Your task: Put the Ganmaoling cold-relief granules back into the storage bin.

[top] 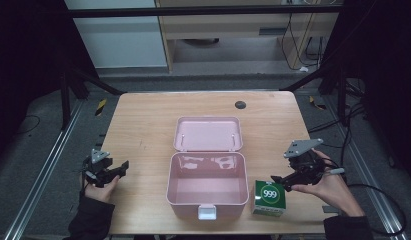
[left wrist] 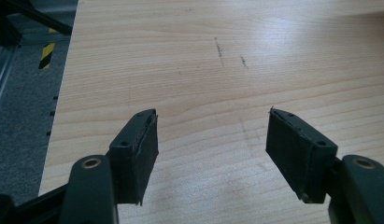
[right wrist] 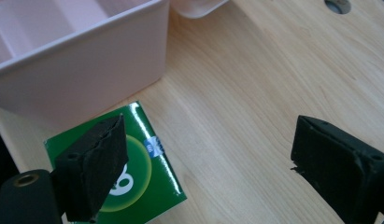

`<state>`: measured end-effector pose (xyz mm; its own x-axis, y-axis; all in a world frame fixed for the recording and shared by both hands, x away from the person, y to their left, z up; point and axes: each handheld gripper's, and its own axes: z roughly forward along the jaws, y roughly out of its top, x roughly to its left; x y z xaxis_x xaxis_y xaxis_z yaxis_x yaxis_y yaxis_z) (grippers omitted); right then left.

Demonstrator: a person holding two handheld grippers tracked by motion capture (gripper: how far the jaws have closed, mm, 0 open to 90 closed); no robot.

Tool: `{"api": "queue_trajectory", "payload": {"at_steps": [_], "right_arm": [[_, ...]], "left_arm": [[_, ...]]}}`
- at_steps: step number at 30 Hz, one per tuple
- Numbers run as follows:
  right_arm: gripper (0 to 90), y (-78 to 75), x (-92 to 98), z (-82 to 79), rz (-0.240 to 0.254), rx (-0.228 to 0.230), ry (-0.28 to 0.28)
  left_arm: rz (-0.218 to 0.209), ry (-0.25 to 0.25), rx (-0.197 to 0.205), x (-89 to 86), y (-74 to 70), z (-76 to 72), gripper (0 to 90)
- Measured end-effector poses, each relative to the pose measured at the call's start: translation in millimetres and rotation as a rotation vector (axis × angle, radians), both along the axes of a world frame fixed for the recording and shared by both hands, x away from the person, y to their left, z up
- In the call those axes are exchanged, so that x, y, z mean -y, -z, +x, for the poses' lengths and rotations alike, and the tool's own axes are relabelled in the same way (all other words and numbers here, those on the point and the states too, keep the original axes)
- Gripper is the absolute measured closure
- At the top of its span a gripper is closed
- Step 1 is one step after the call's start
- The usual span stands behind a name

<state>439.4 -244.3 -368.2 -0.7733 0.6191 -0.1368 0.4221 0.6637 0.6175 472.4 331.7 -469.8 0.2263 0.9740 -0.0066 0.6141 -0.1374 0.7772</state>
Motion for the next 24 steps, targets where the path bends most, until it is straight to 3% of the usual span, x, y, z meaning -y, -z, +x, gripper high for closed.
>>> {"api": "queue_trajectory", "payload": {"at_steps": [14,24], "right_arm": [[8.9,-0.9,-14.0,-11.5,-0.098,-0.038,-0.113],[7.4,4.1,-20.1,-17.0,-0.134,-0.066,-0.172]], "left_arm": [[0.007,0.006,-0.002,1.5,0.6,0.4,34.0],[0.009,0.007,-0.005,1.7,0.9,0.6,34.1]]}}
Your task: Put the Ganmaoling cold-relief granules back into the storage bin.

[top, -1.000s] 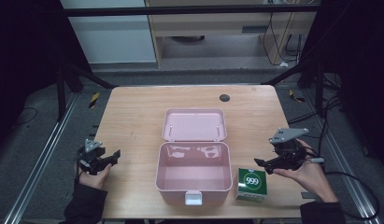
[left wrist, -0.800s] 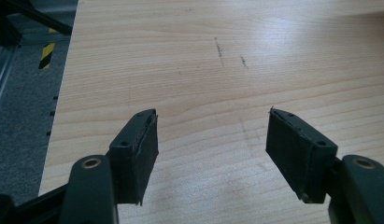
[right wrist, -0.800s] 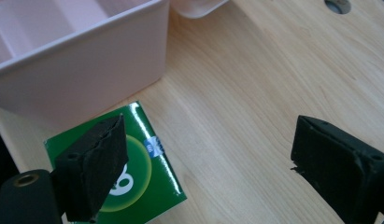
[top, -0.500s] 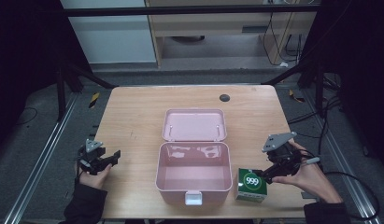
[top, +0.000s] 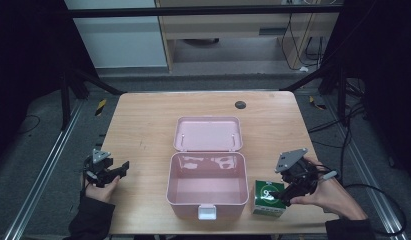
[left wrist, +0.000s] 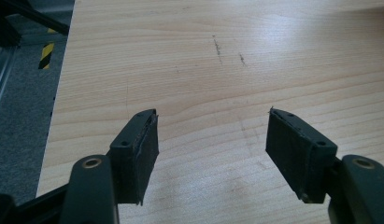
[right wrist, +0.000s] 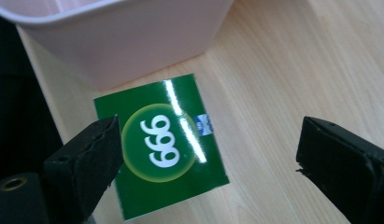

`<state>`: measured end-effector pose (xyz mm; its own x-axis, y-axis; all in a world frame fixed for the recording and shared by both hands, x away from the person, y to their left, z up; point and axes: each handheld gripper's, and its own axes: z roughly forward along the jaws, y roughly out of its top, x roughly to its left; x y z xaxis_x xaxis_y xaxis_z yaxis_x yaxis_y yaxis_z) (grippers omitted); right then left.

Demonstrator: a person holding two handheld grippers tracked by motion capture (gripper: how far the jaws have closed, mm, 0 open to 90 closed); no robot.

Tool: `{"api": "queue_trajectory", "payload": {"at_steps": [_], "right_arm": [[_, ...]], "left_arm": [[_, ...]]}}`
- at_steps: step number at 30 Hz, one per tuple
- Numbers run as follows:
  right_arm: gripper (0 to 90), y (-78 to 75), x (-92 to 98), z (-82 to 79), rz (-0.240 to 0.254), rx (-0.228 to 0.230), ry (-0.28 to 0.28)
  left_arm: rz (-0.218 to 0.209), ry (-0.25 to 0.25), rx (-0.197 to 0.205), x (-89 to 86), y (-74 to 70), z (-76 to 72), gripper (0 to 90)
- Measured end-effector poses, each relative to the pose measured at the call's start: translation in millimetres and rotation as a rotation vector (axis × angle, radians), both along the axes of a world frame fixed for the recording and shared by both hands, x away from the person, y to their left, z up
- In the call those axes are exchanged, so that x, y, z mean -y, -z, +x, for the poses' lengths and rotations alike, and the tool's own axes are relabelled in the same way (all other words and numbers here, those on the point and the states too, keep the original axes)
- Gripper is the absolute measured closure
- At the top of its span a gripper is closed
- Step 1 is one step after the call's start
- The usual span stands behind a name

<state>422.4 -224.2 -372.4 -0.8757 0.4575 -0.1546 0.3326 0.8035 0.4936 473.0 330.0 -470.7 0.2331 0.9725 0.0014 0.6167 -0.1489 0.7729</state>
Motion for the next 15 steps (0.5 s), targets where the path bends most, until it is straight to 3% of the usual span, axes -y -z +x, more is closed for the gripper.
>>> {"api": "queue_trajectory", "payload": {"at_steps": [15], "right_arm": [[4.6,11.0,-12.0,-5.1,-0.068,-0.069,-0.071]], "left_arm": [[0.006,0.001,0.001,0.4,-0.2,-0.3,34.1]]}}
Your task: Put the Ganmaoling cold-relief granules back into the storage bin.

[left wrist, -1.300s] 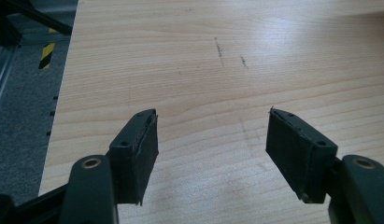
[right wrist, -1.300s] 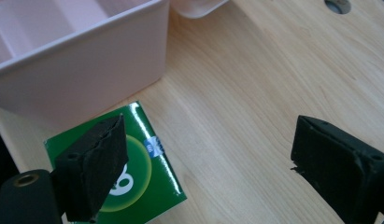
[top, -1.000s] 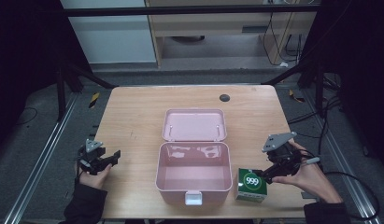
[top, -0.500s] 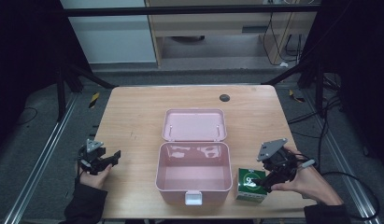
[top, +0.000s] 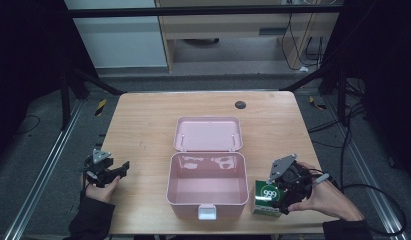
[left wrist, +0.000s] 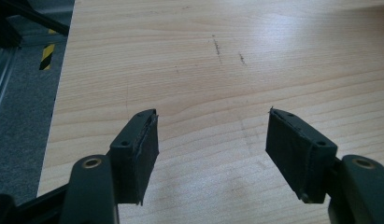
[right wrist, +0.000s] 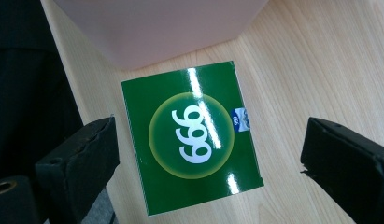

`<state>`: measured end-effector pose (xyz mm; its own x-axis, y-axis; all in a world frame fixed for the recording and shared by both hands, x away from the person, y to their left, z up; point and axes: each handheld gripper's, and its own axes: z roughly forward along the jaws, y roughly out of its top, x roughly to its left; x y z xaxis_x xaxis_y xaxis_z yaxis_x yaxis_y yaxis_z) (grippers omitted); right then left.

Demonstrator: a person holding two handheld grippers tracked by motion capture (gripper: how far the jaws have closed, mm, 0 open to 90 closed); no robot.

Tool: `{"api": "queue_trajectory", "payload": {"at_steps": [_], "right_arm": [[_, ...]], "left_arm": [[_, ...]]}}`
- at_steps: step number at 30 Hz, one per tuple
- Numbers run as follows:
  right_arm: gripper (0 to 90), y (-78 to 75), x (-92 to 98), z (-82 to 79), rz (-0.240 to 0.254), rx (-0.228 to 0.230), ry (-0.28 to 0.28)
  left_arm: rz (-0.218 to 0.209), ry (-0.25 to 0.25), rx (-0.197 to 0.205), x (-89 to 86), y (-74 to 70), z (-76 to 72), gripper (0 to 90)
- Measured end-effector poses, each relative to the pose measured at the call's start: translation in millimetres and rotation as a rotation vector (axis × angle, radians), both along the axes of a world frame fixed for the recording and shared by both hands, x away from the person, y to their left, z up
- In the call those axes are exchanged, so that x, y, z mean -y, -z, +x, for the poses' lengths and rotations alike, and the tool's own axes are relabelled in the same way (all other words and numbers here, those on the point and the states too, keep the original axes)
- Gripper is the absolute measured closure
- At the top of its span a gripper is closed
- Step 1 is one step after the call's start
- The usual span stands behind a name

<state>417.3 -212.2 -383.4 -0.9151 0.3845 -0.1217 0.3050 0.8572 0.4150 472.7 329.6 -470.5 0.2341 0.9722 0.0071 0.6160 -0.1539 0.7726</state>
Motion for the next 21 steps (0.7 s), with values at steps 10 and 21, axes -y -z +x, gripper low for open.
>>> {"api": "queue_trajectory", "payload": {"at_steps": [10,21], "right_arm": [[2.9,11.5,-4.3,-0.2,-0.029,-0.028,-0.021],[2.3,26.0,-10.1,2.8,-0.05,-0.042,-0.046]], "left_arm": [[0.003,0.001,0.001,0.1,0.1,0.0,34.3],[0.006,0.001,0.0,0.0,0.3,0.2,34.6]]}}
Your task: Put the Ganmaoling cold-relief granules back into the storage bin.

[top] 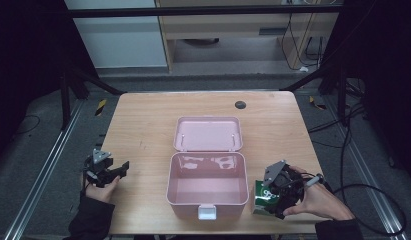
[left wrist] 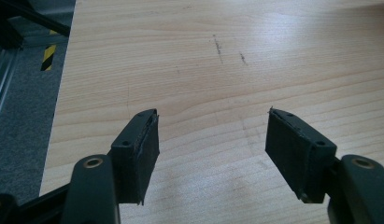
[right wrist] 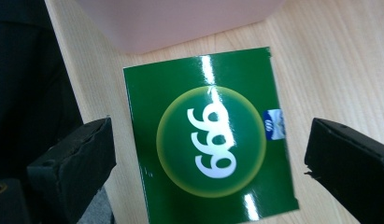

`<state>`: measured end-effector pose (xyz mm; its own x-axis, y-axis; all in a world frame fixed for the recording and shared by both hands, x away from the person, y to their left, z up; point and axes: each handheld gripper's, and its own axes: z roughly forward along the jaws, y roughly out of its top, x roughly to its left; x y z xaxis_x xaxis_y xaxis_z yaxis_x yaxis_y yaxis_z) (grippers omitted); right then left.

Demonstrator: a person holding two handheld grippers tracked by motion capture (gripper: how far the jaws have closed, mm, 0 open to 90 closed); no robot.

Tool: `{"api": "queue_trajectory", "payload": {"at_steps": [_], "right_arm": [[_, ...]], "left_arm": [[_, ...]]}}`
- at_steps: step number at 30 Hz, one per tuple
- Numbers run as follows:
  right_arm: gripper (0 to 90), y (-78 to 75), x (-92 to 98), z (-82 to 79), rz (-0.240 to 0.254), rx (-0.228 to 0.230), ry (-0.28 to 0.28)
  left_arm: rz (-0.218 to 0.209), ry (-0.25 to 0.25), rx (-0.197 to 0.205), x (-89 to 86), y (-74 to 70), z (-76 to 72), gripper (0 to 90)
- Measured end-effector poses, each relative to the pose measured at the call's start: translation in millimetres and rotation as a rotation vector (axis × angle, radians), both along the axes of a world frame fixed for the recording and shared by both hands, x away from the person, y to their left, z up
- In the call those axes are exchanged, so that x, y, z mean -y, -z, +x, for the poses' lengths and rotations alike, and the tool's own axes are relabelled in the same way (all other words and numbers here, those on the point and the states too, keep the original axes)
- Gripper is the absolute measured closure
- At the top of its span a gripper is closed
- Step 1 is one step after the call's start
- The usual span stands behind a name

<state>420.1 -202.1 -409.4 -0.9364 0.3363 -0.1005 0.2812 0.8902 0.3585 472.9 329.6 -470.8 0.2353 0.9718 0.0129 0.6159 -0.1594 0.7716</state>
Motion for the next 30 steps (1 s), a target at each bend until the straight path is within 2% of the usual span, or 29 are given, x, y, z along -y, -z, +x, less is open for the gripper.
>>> {"api": "queue_trajectory", "payload": {"at_steps": [13,17,30], "right_arm": [[2.1,19.9,-6.0,6.8,-0.036,-0.047,-0.002],[3.2,26.0,-4.3,8.9,-0.04,-0.061,0.011],[7.9,36.8,-4.5,12.5,-0.034,-0.086,-0.001]], "left_arm": [[0.014,0.002,0.0,0.8,0.5,0.2,35.1],[0.015,0.003,0.0,1.0,0.5,0.2,35.1],[0.022,0.003,0.005,1.4,0.2,-0.2,35.9]]}}
